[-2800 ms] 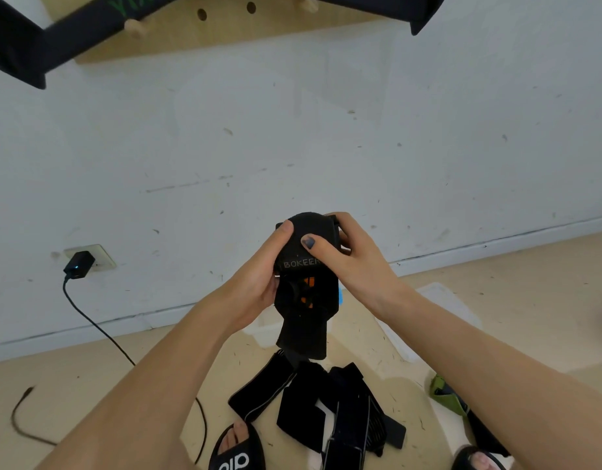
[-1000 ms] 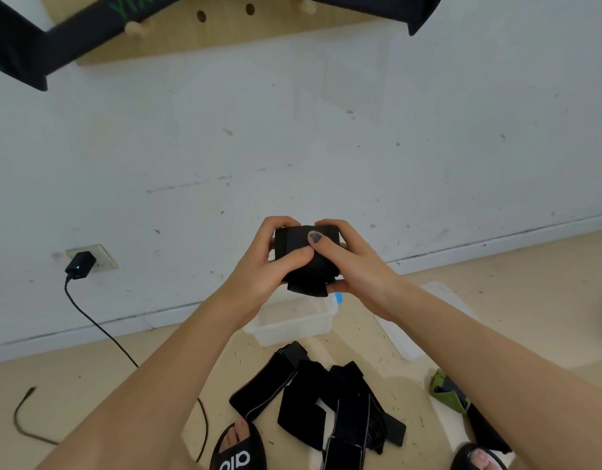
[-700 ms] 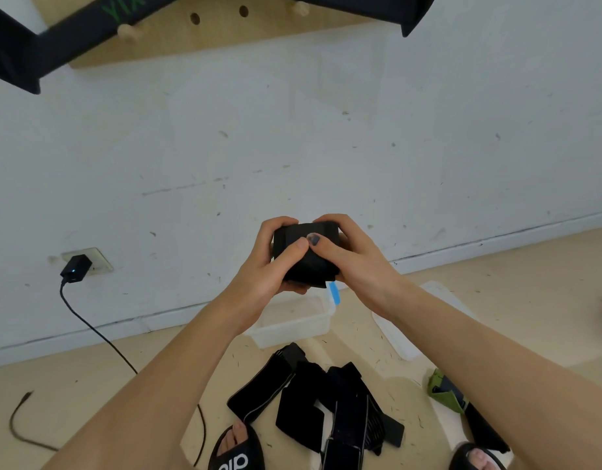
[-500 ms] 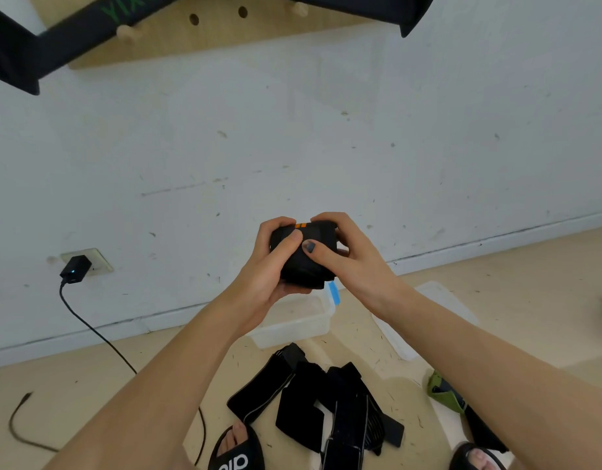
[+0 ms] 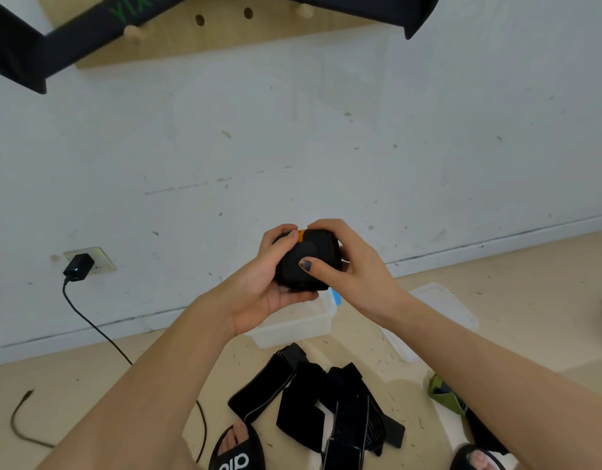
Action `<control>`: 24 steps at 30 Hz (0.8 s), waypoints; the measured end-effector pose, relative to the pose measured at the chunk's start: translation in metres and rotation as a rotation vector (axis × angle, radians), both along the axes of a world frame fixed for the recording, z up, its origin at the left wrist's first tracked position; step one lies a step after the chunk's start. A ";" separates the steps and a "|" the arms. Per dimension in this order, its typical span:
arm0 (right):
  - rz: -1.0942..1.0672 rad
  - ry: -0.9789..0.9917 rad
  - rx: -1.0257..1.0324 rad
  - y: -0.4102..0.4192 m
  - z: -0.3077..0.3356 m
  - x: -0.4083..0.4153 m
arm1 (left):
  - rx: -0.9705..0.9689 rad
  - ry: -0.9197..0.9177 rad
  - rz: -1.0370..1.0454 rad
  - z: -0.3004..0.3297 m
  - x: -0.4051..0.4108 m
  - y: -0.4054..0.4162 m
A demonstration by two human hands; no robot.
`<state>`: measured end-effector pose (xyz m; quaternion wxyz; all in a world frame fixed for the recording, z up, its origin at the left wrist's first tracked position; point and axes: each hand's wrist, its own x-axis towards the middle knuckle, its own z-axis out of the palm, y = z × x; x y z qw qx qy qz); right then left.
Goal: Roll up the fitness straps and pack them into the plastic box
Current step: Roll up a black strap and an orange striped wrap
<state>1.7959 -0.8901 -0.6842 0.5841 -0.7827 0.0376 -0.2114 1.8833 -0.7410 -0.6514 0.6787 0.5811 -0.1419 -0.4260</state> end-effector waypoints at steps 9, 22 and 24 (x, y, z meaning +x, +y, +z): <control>-0.035 -0.097 -0.153 0.004 -0.003 -0.005 | -0.001 0.180 -0.027 0.006 0.001 0.005; 0.017 0.083 -0.164 0.004 -0.009 -0.017 | 0.143 -0.029 -0.012 -0.012 -0.001 -0.004; -0.002 0.130 -0.146 -0.001 -0.006 -0.021 | 0.154 -0.111 -0.036 -0.013 -0.006 -0.010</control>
